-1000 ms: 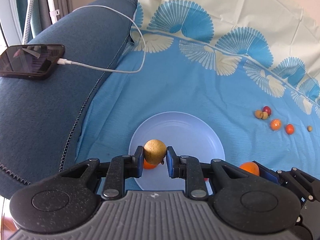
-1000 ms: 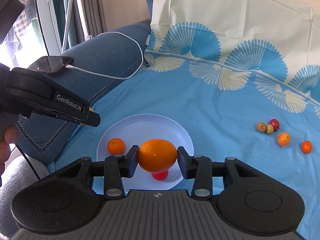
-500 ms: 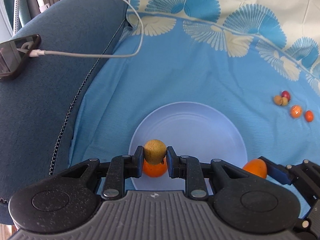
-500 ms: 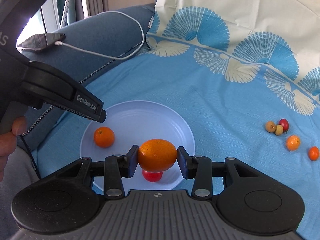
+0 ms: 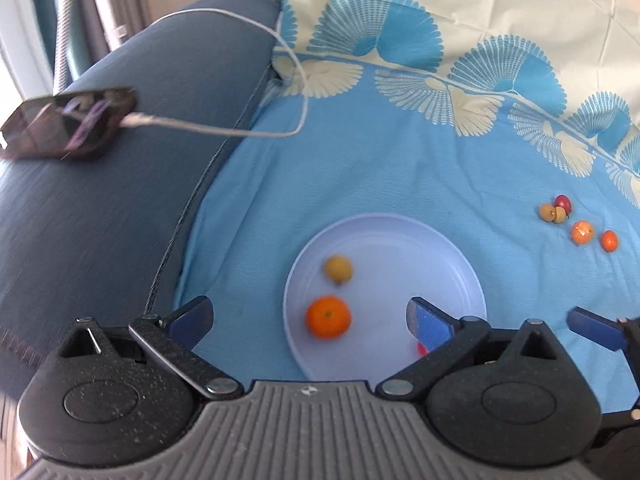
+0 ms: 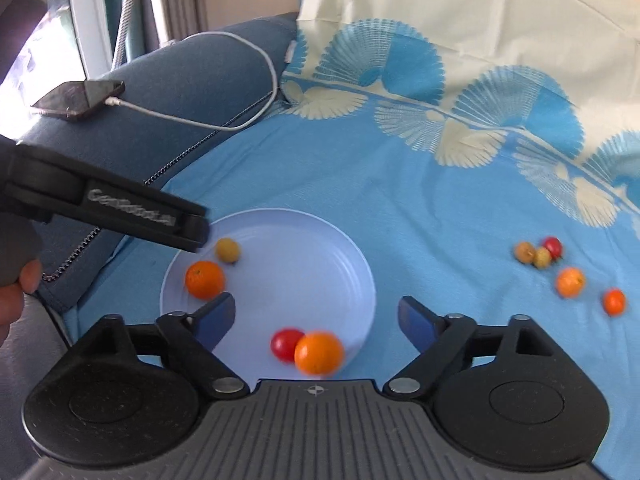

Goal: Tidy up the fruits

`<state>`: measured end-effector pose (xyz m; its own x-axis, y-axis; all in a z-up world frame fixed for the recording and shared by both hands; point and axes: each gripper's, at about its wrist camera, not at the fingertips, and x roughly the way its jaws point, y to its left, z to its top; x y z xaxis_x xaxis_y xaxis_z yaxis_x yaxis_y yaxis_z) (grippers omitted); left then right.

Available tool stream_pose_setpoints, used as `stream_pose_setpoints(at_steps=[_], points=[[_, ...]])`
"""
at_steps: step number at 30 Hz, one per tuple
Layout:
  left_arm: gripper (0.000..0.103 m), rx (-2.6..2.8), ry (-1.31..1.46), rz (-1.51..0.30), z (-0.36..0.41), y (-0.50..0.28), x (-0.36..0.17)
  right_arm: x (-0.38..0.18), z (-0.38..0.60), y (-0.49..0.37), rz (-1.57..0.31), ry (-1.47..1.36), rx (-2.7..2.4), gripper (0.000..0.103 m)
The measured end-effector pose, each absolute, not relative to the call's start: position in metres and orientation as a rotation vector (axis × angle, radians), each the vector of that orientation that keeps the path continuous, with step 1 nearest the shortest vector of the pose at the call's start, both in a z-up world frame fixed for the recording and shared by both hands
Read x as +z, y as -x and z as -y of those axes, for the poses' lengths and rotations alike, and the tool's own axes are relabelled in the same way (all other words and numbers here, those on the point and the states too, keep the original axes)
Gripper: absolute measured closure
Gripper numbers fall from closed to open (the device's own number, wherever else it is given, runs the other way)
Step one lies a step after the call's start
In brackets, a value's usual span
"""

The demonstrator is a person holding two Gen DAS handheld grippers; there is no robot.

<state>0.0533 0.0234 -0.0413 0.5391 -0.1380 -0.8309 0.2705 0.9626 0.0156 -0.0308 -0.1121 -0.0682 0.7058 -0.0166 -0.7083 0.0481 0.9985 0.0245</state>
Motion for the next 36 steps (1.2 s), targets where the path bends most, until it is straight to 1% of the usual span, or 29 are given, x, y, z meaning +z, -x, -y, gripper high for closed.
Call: stream_pose_setpoints(at_steps=[5,11,25,36], points=[[0.000,-0.204,-0.105,-0.987,-0.045,-0.017,-0.027,-0.053,0.109,0.070,-0.789,-0.093,-0.087,0.007],[0.000,-0.210,-0.083,-0.955,-0.057,0.018,-0.010,-0.035,0.097,0.114,-0.730,-0.111,-0.131,0.003],[0.000,-0.260,-0.075,-0.824,-0.058,0.079,0.028,0.002,0.088,0.178,-0.575,-0.078,-0.165,0.001],[0.000,-0.273,-0.073,-0.789,-0.057,0.092,0.036,0.010,0.086,0.200,-0.536,-0.066,-0.176,0.001]])
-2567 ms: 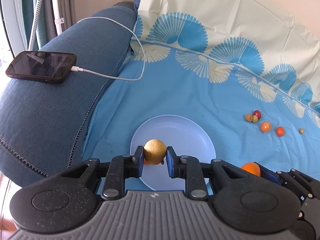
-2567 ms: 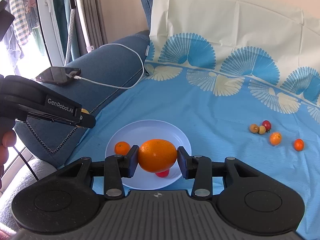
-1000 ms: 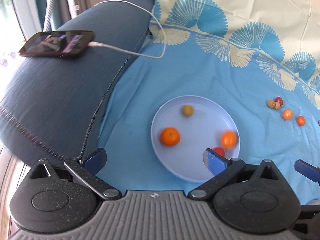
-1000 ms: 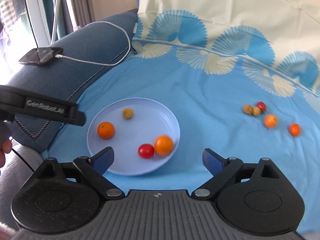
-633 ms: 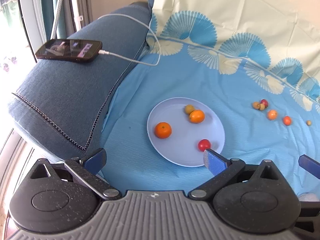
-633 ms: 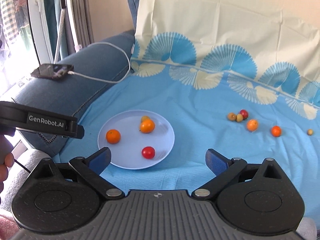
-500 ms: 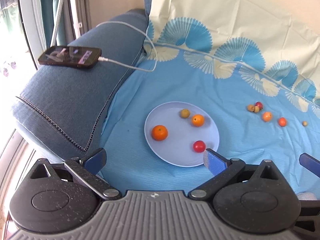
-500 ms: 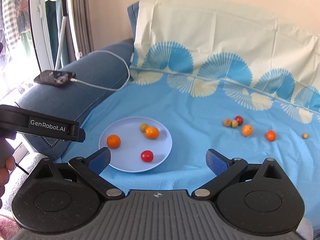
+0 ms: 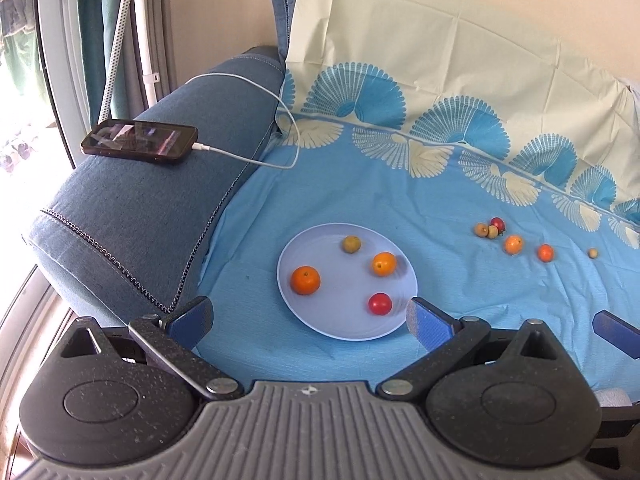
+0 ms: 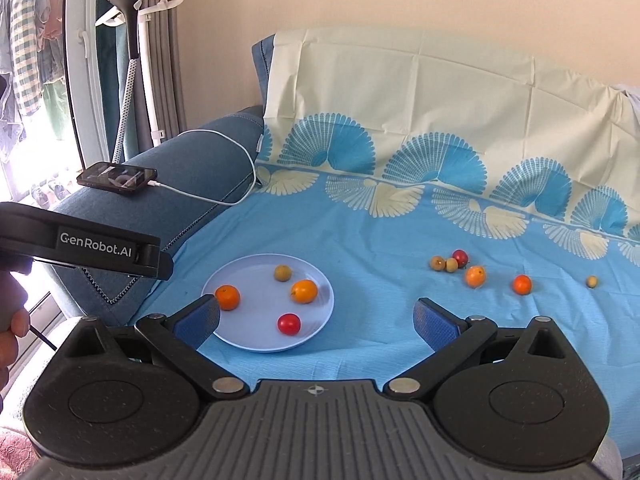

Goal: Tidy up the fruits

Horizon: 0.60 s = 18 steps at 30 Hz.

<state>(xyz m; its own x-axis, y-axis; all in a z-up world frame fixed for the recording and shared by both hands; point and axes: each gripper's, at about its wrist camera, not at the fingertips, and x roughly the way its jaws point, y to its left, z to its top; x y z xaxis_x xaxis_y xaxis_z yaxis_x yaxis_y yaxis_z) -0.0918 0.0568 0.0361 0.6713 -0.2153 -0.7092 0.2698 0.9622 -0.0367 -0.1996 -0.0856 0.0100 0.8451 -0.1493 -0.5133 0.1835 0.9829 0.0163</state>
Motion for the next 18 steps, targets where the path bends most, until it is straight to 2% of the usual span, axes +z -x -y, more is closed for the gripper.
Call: stream_pose_setpoints(at_steps=[18], points=[[0.000,-0.256,-0.081,-0.815,-0.057,0.080,0.030,0.002,0.088,0.191,-0.558,-0.083,-0.162,0.001]])
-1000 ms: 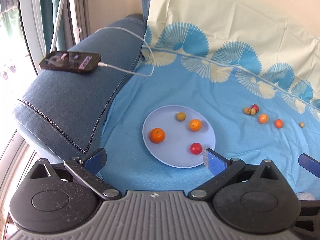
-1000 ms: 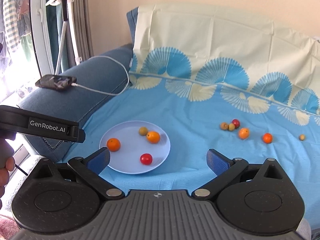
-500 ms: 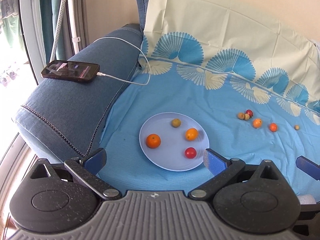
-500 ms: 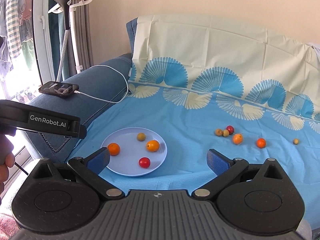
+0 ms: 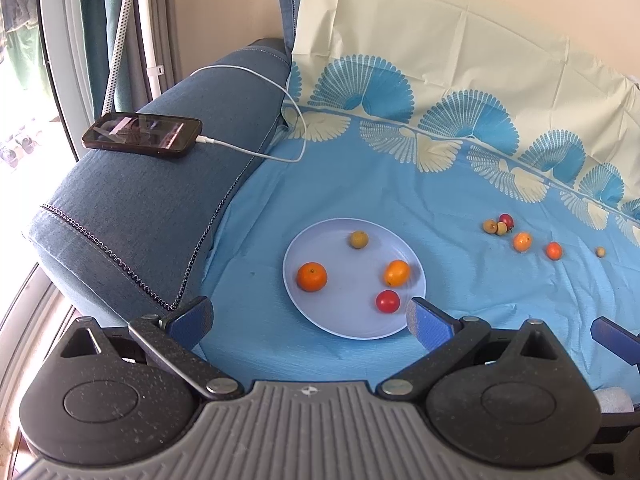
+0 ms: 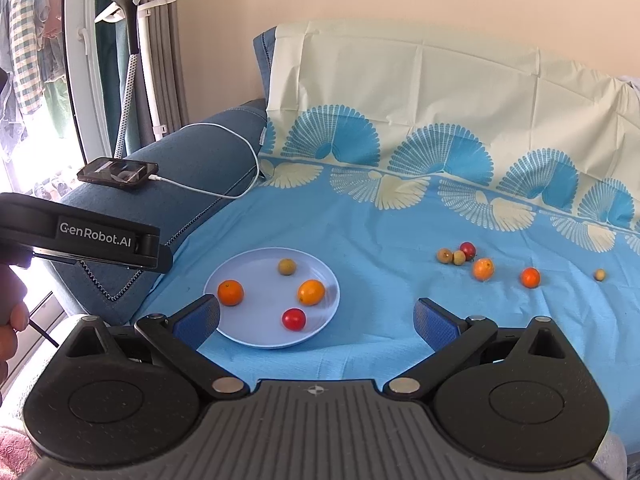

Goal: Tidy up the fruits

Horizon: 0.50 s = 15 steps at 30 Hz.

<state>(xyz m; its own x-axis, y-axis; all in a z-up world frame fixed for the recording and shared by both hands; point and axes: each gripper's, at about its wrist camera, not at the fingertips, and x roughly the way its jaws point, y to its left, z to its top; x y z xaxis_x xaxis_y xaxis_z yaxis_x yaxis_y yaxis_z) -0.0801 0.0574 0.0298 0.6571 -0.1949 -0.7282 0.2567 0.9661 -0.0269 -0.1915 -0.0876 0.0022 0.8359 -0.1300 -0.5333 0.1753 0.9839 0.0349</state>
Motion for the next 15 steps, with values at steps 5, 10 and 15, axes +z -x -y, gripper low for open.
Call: stream_pose_setpoints(at_steps=[5,10,15], points=[[0.000,-0.252,-0.084,-0.825,-0.0582,0.0769,0.0267,-0.0001,0.0862,0.1885,-0.567,-0.087,-0.159,0.001],[0.000,-0.248,-0.087,-0.833,-0.0555,0.0740,0.0245,-0.0019,0.0884,0.1851,-0.577,-0.091,-0.158,0.001],[0.000,-0.249,-0.089,-0.838,-0.0549,0.0711,0.0231,-0.0035,0.0895,0.1822,-0.584,-0.094,-0.161,0.001]])
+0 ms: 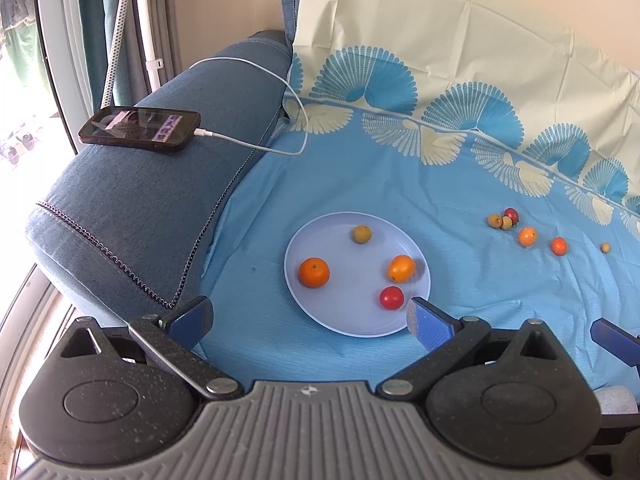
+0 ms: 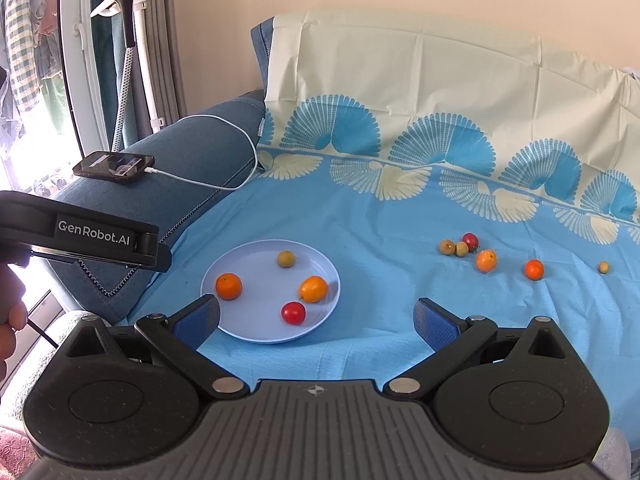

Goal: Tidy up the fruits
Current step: 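Move both open tools toward the fruit cluster on the sheet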

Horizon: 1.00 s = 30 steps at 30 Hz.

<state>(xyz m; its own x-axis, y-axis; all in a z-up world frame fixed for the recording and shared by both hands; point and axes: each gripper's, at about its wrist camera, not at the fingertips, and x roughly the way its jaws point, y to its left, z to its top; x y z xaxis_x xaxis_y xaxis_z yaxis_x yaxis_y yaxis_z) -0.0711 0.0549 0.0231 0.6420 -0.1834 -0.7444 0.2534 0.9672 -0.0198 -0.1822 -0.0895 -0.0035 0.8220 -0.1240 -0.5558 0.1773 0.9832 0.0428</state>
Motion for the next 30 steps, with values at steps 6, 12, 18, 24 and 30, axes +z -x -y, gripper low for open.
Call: stream_pose_setpoints(at_steps=[6,12,18,24,30], points=[[0.000,-0.245,-0.091,-0.847,-0.053,0.069,0.020,-0.007,0.091,0.179,-0.594,-0.102,-0.167,0.001],[0.000,-0.244,-0.102,-0.848,-0.050,0.068,0.020,-0.009,0.094,0.179,-0.596,-0.115,-0.174,0.001],[0.000,-0.238,-0.115,-0.854,-0.046,0.066,0.021,-0.010,0.098,0.178,-0.594,-0.132,-0.169,0.001],[0.000,-0.243,-0.123,-0.859,-0.036,0.061,0.023,-0.012,0.107,0.177,-0.589,-0.157,-0.177,0.001],[0.000,-0.246,-0.138,-0.866,-0.021,0.055,0.022,-0.012,0.120,0.178,-0.586,-0.188,-0.193,0.001]])
